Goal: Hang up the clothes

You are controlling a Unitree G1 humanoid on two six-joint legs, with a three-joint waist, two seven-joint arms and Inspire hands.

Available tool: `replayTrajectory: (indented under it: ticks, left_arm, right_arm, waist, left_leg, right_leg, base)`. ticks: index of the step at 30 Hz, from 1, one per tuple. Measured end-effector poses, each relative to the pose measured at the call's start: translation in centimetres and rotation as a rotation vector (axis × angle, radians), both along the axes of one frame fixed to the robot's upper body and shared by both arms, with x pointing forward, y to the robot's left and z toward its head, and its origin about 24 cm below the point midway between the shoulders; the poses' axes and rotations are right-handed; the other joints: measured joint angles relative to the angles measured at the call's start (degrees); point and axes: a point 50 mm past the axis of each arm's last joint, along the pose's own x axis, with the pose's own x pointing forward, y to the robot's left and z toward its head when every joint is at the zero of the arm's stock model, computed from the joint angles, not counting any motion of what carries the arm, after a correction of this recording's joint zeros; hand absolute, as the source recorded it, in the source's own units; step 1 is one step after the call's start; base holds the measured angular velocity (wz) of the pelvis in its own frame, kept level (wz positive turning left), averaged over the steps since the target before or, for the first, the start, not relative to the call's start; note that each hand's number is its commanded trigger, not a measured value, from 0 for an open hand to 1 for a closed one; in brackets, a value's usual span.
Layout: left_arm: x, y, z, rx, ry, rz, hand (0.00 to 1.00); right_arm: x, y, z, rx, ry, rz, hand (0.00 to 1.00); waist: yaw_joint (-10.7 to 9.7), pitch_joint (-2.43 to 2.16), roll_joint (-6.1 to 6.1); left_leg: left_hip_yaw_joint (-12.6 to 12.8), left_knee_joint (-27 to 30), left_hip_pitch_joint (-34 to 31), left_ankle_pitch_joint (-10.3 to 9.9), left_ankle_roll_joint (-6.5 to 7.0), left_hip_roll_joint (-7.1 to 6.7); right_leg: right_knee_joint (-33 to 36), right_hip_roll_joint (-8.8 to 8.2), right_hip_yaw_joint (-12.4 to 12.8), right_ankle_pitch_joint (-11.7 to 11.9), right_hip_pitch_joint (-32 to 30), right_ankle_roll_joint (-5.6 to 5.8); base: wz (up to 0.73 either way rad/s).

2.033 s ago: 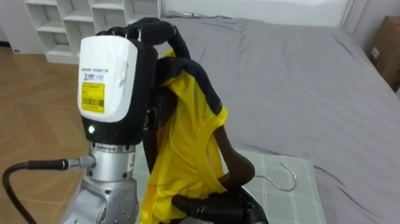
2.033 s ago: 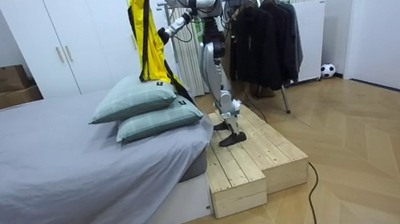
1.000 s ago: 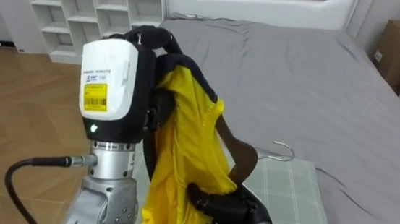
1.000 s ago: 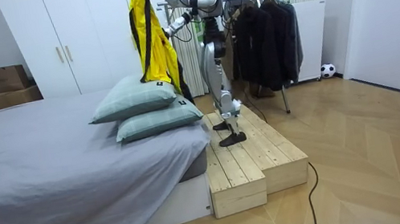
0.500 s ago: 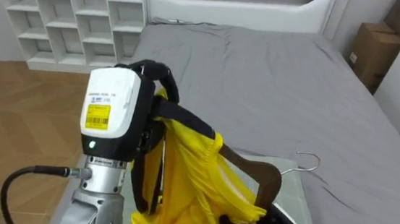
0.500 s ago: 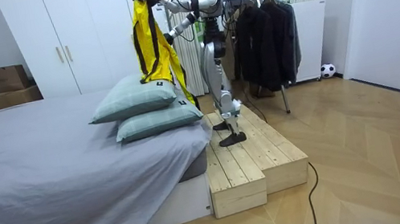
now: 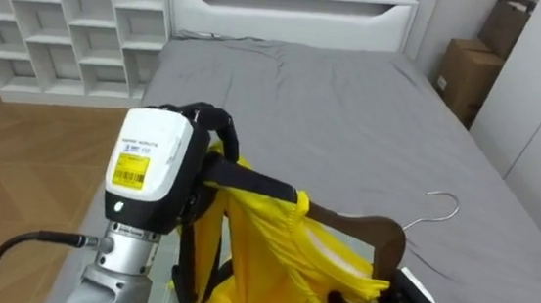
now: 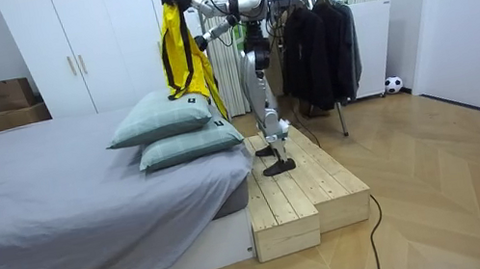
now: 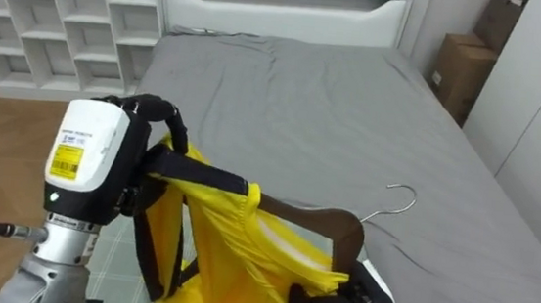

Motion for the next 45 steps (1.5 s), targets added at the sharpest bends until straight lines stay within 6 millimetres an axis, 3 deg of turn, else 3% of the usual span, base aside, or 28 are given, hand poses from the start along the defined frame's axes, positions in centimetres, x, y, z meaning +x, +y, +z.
replayTrajectory:
  ticks: [3,4,5,6,7,10,15,30,37,45]
  left_arm:
    - [-0.5,0.7,-0.7,0.001,0.035,0.017,1.0]
    - [-0.7,0.8,-0.8,0.001,0.043,0.018,0.85]
    - [-1.0,1.0,-1.1,0.001,0.055,0.021,0.62]
    - [-1.2,1.0,-1.4,0.0,0.065,0.023,0.49]
    - [-1.2,1.1,-1.5,0.001,0.068,0.023,0.0]
    - [-1.4,1.2,-1.6,0.006,0.074,0.024,0.0]
    - [-1.3,2.1,-1.9,0.014,0.101,0.053,0.0]
    - [-1.1,2.3,-4.7,0.045,0.337,0.074,0.0]
    - [-1.4,2.3,-5.8,0.059,0.446,0.076,0.0]
    - [-1.6,2.3,-6.2,0.057,0.495,0.085,0.0]
  right_arm:
    - [0.0,-0.5,0.5,-0.067,-0.032,0.014,1.0]
    - [-0.1,-0.6,0.5,-0.076,-0.033,0.015,1.0]
    - [-0.2,-0.6,0.5,-0.095,-0.032,0.022,1.0]
    - [-0.2,-0.7,0.5,-0.105,-0.031,0.025,1.0]
    - [-0.2,-0.7,0.5,-0.113,-0.031,0.028,1.0]
    - [-0.1,-0.9,0.7,-0.151,-0.043,0.034,1.0]
    - [0.1,-1.8,1.4,-0.245,-0.065,0.056,1.0]
    - [1.5,-2.8,5.4,-0.615,-0.207,0.152,1.0]
    - [1.7,-2.7,6.3,-0.719,-0.211,0.207,1.0]
    - [2.1,-3.3,8.5,-0.791,-0.249,0.249,1.0]
  waist:
    - [-0.4,0.0,-0.03]
    - [-0.5,-0.01,-0.06]
    - [-0.7,-0.03,-0.11]
    - [-1.1,-0.02,-0.12]
    - [-1.3,-0.01,-0.16]
    - [-1.5,0.07,-0.37]
    - [-1.7,-0.07,-2.11]
    - [-1.5,-0.06,-2.21]
    - [-1.4,0.0,-2.43]
    - [-1.2,0.2,-4.44]
  left_leg:
    - [0.7,-0.4,0.3,0.0,-0.01,0.19]
    - [0.8,-0.4,0.4,0.0,-0.01,0.21]
    - [0.9,-0.4,0.4,0.0,-0.02,0.27]
    - [1.0,-0.4,0.4,0.0,-0.02,0.3]
    - [1.0,-0.4,0.3,0.0,-0.02,0.3]
    - [1.3,-0.5,0.2,0.0,-0.03,0.33]
    - [1.1,-0.5,0.0,0.0,-0.03,0.35]
    - [1.6,-0.9,0.5,0.0,-0.03,0.32]
    - [2.0,-1.2,0.5,0.0,-0.03,0.4]
    - [2.8,-1.3,0.6,0.0,-0.04,0.43]
  right_leg:
    - [-0.1,0.19,0.5,0.0,-0.1,-0.03]
    - [-0.1,0.22,0.6,0.0,0.0,-0.03]
    - [-0.2,0.27,0.7,0.0,0.0,-0.03]
    - [-0.2,0.3,0.7,0.0,-0.1,-0.03]
    - [-0.2,0.31,0.8,0.0,-0.1,-0.03]
    - [-0.1,0.36,1.0,0.0,-0.6,-0.03]
    - [-0.1,0.42,1.1,0.1,-0.8,-0.09]
    - [-0.1,0.42,1.8,0.2,-0.8,-0.04]
    - [-0.1,0.51,2.2,0.3,-1.0,-0.05]
    - [-0.1,0.5,2.6,0.3,-1.1,-0.04]
  base:
    - [-0.11]
    - [-0.05]
    - [-0.05]
    - [-0.04]
    - [0.0]
    - [-0.07]
    - [0.0]
    - [-0.01]
    - [-0.02]
    - [-0.02]
